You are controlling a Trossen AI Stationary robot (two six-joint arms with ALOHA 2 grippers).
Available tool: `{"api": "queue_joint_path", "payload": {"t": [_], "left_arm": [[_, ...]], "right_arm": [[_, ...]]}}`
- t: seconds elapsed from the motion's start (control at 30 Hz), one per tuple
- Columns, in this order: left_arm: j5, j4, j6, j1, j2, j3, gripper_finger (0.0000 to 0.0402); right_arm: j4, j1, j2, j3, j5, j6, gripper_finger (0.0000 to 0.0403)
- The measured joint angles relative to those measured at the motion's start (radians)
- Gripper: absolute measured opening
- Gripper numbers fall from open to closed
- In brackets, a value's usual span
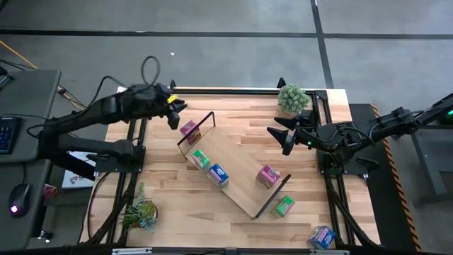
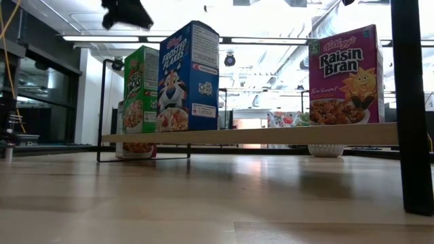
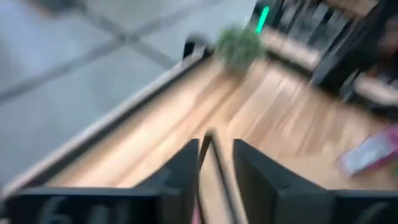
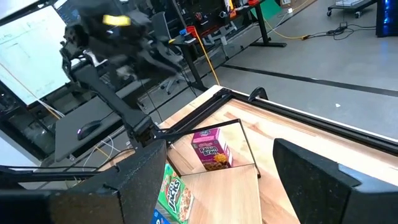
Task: Stack cereal on shelf
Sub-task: Put the violet cereal box on the shelf aligned with the other violet cereal box
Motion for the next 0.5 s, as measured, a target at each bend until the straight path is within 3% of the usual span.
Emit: {"api": "queue_joint_path", "payload": {"t": [0.27,0.5], "left_arm": [[0.208,-0.251,-0.172,0.202,0.158,0.012,0.0236],[0.345,-0.307,-0.226,0.27,0.263,0.012,0.0255]], "right_arm": [[0.002,0.0,0.0,0.0,-0.005,0.0,0.0288],[0.002,0.0,0.0,0.0,-0.006,-0.002,0.0288]]}}
